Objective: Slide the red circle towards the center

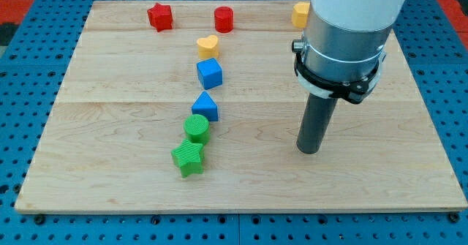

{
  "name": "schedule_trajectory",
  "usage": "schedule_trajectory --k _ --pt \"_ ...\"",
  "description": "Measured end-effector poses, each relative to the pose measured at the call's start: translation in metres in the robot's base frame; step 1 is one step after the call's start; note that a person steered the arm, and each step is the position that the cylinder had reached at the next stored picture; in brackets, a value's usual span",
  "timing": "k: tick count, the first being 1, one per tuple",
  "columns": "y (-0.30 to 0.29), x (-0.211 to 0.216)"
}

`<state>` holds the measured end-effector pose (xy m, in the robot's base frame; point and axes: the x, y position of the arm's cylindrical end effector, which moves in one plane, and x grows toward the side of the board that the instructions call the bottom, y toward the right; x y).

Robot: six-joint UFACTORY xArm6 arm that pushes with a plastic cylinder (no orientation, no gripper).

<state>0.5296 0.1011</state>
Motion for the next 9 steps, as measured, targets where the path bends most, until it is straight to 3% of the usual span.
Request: schedule_trajectory --k 4,5,8,9 --pt "0.000 -0.002" --pt "-0.020 -0.033" --pt "-0.042 -0.203" --pt "-0.041 -0.223"
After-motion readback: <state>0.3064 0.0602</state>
